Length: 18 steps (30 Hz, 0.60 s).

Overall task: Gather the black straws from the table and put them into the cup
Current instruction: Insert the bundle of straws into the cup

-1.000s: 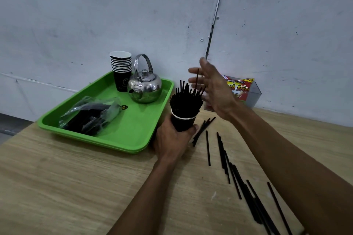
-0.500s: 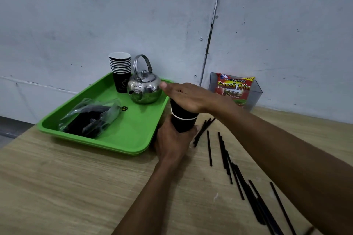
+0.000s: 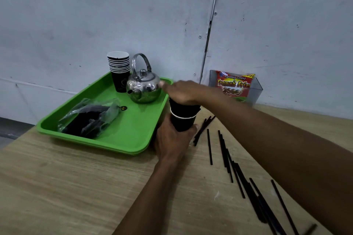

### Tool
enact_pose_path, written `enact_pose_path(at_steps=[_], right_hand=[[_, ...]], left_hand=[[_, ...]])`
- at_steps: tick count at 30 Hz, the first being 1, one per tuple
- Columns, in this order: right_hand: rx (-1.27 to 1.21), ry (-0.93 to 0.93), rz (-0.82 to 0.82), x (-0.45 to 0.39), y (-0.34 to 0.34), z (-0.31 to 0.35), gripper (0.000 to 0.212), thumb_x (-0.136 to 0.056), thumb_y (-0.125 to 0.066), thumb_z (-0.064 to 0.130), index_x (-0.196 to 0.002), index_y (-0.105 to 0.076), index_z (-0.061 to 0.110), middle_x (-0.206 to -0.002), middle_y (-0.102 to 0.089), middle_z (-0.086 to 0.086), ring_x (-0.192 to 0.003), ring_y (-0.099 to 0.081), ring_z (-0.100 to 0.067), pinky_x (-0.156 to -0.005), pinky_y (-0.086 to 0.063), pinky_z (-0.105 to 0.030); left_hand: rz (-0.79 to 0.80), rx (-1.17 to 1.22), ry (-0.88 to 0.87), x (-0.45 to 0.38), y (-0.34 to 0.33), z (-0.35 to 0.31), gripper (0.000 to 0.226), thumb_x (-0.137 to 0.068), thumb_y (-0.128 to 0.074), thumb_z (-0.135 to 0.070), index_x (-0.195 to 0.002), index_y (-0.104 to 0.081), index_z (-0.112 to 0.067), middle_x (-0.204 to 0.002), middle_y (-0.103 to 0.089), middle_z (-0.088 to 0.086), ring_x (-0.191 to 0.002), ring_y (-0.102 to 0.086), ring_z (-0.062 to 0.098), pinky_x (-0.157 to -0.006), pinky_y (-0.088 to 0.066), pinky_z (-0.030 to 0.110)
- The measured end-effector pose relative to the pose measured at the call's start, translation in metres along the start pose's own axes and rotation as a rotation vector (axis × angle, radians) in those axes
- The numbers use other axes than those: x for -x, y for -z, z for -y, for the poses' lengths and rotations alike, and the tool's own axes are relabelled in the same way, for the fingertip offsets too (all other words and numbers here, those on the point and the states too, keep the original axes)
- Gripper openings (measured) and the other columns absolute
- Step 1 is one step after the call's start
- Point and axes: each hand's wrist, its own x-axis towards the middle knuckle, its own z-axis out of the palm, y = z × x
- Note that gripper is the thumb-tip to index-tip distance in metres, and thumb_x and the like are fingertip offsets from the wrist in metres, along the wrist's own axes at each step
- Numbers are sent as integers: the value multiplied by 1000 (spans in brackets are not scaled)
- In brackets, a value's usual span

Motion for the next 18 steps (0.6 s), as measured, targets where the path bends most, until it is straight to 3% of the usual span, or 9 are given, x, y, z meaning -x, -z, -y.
enact_pose_path(at_steps=[5,9,12,14,16,18], right_hand=[[-164,-30,-25,0,-1,-4,85,-94,-12,69,-147,-42,10,-154,-37,-20,-138,-39,-35,-101,-36,-37],[-234,35,-152,4,9,-3,85,-92,-11,73,-140,-51,16,-148,-46,-17,-133,-44,-33,-89,-34,-33],[-31,46,-39,9,-5,-3,89,-90,-6,75,-144,-46,18,-152,-42,-16,-137,-41,-33,-108,-35,-45],[-44,51,-52,11,-11,-6,86,-91,-7,73,-144,-46,18,-151,-43,-14,-137,-40,-32,-110,-32,-50],[-205,83,-154,15,-5,-9,78,-95,-11,69,-144,-45,18,-152,-42,-11,-140,-37,-29,-109,-27,-40],[-312,103,-236,23,4,-13,72,-98,-14,64,-140,-48,17,-149,-47,-9,-136,-40,-26,-92,-24,-28]], left_hand=[[-15,-1,1,-1,-1,-1,57,-57,-81,-47,-107,-61,-30,-100,-72,-10,-88,-66,11,-71,-48,26],[-23,-20,3,-1,0,-1,61,-55,-80,-50,-109,-62,-29,-101,-72,-9,-85,-63,10,-70,-46,25],[-13,-9,1,-1,0,1,62,-55,-80,-51,-110,-61,-29,-102,-72,-9,-91,-67,14,-74,-53,31],[-7,-10,-6,-1,0,1,60,-56,-81,-50,-109,-60,-29,-101,-71,-10,-91,-67,14,-71,-51,29],[-15,-18,-7,-2,0,1,64,-54,-81,-51,-110,-59,-31,-102,-71,-9,-92,-67,15,-70,-47,26],[-23,-23,-2,-3,1,1,75,-50,-82,-55,-115,-56,-30,-107,-71,-7,-96,-66,17,-71,-43,26]])
